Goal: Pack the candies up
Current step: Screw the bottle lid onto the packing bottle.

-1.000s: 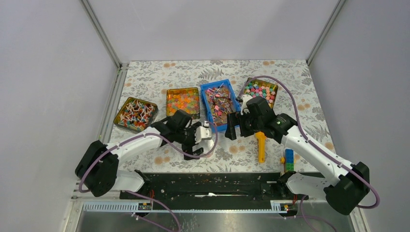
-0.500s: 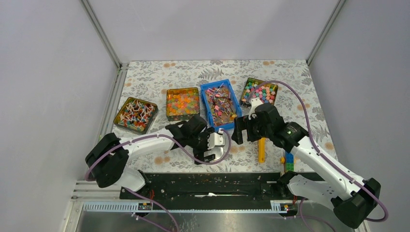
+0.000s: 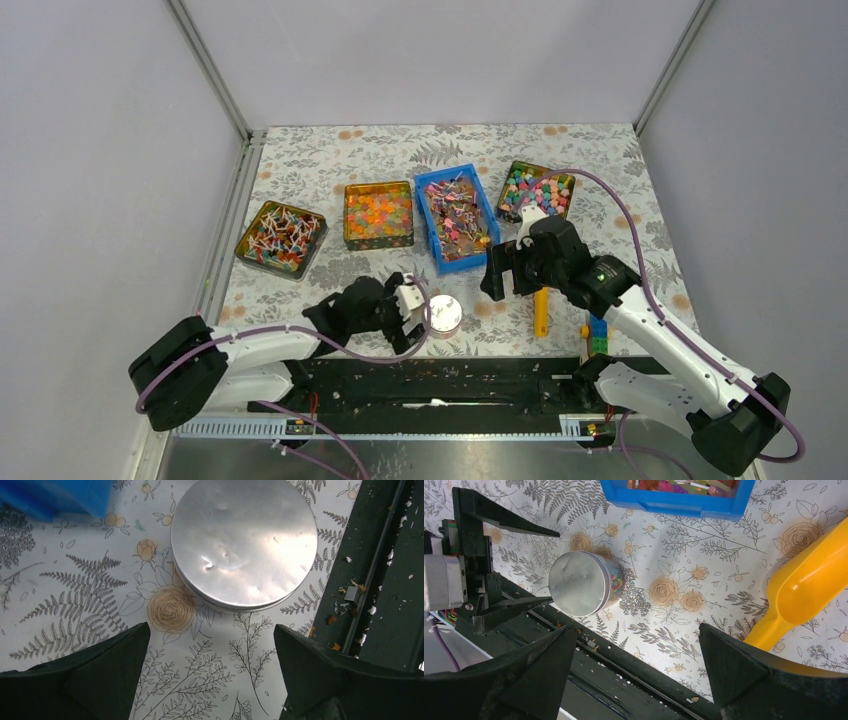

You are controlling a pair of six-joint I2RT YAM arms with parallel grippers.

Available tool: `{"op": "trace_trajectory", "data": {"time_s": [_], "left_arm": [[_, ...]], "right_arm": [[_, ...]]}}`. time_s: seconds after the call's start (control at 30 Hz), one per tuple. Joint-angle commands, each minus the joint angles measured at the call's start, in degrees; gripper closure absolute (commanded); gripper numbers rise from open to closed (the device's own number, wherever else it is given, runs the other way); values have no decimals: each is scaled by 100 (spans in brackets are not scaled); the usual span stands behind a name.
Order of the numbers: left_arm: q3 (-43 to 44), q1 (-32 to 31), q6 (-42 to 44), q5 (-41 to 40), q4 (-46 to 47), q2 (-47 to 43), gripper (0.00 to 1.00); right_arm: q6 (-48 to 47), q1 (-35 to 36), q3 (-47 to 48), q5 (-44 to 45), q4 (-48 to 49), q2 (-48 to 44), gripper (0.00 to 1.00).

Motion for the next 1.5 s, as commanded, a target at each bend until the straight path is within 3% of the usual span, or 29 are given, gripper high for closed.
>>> {"op": "trace_trajectory", "data": {"time_s": [0.0,0.17,0.47,0.77,0.93,1.2,1.47], "left_arm": [[-699,-7,-488,-145,1713,-270,1],[-1009,-5,-540,240,2793,209,1],[-993,-4,-604,1022,4746,1981,1],[-866,-13,-512,1181,5696,3029,1],[-915,-9,-614,1391,6691,3630,1],[-814,-10,-681,1515,7004,4026,16],[-882,-6,-691,1306,6962,3769,32]], "right_arm": [[65,10,2,161,1,-2,0],[126,10,103,249,-85,1,0],[320,7,114,466,-136,-271,0],[391,-7,120,689,-392,-489,0],[398,-6,192,706,-537,-521,0],[485,-10,239,671,-624,-514,0],[582,-10,345,591,-611,-320,0]]}}
